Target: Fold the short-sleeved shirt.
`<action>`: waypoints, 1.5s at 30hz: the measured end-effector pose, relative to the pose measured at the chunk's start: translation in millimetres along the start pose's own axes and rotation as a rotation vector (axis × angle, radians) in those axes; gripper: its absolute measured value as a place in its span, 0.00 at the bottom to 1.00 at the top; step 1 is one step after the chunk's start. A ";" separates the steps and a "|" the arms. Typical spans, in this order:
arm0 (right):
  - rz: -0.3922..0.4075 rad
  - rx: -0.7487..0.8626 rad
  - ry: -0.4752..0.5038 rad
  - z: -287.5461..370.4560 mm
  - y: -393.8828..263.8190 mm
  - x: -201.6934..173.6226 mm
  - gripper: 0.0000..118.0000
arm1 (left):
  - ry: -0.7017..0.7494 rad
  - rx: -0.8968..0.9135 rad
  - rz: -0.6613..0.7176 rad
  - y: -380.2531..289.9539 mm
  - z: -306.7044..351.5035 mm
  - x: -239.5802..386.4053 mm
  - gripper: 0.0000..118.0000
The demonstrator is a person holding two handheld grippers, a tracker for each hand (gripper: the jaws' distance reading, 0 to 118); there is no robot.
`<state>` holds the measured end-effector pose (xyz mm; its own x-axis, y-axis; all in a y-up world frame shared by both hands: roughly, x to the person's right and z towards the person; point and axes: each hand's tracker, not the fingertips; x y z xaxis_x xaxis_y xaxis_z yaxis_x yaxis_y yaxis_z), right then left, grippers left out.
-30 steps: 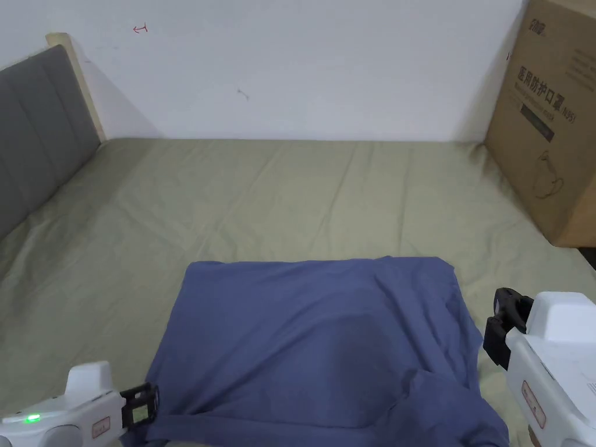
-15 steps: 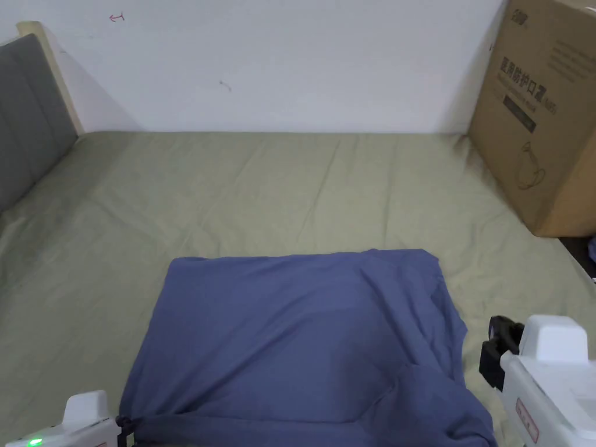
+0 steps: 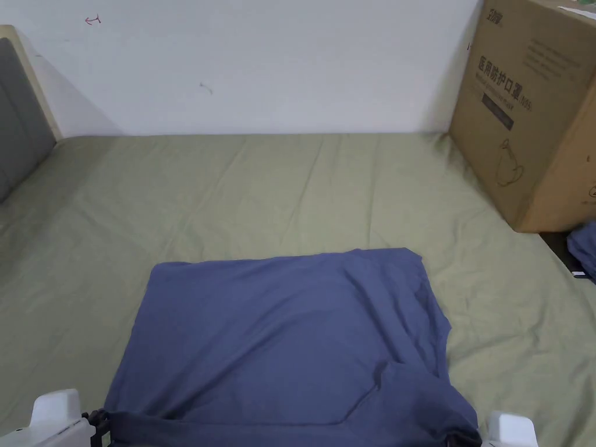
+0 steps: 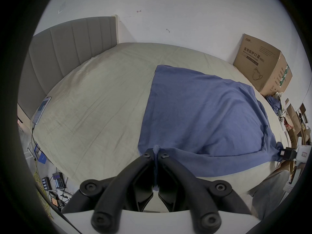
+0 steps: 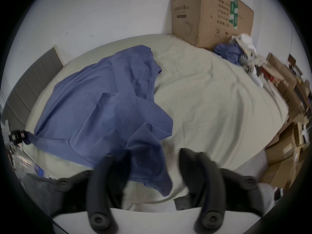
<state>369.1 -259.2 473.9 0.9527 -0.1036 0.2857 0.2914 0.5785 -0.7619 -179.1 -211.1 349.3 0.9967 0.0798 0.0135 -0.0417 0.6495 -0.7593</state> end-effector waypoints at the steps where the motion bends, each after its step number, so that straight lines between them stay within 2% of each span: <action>1: -0.005 0.006 0.015 -1.6 -0.9 0.1 0.23 | 0.002 0.001 -0.002 0.4 0.7 0.0 0.01; 2: 0.016 0.004 0.012 -3.2 -0.3 -1.1 0.05 | 0.002 0.002 -0.001 0.9 1.0 -0.2 0.01; 4: 0.023 0.001 0.031 -4.8 0.6 0.1 0.03 | 0.001 0.003 0.003 2.8 0.8 -1.0 0.01; 8: 0.010 0.037 0.045 11.7 6.9 2.6 0.02 | 0.001 0.018 0.022 7.9 5.5 -1.8 0.01; 17: 0.098 0.237 0.045 45.3 62.2 -13.3 0.02 | 0.003 0.084 0.042 42.2 6.3 -5.0 0.01; 24: 0.129 0.269 0.034 17.0 117.0 -26.8 0.02 | 0.011 0.118 0.024 83.4 -19.1 2.1 0.01; 37: 0.090 0.073 -0.020 -103.1 176.4 -29.4 0.02 | 0.085 -0.050 -0.107 124.2 -137.1 28.8 0.01; 42: 0.098 -0.007 -0.053 -136.0 176.0 -34.0 0.02 | 0.114 -0.128 -0.093 120.6 -162.3 30.2 0.01; 43: 0.098 -0.023 -0.057 -139.9 174.6 -34.7 0.02 | 0.114 -0.139 -0.091 119.0 -164.9 29.4 0.02; 44: 0.091 -0.036 -0.062 -140.9 173.5 -34.8 0.03 | 0.108 -0.153 -0.083 118.1 -166.2 28.1 0.10; 45: 0.084 -0.037 -0.064 -131.3 171.0 -41.0 0.03 | 0.106 -0.149 -0.080 117.8 -163.6 28.1 0.10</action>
<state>391.2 -262.3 255.6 0.9668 -0.0030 0.2557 0.2147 0.5525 -0.8054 -144.7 -256.1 153.8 0.9985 -0.0528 0.0151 0.0409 0.5309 -0.8465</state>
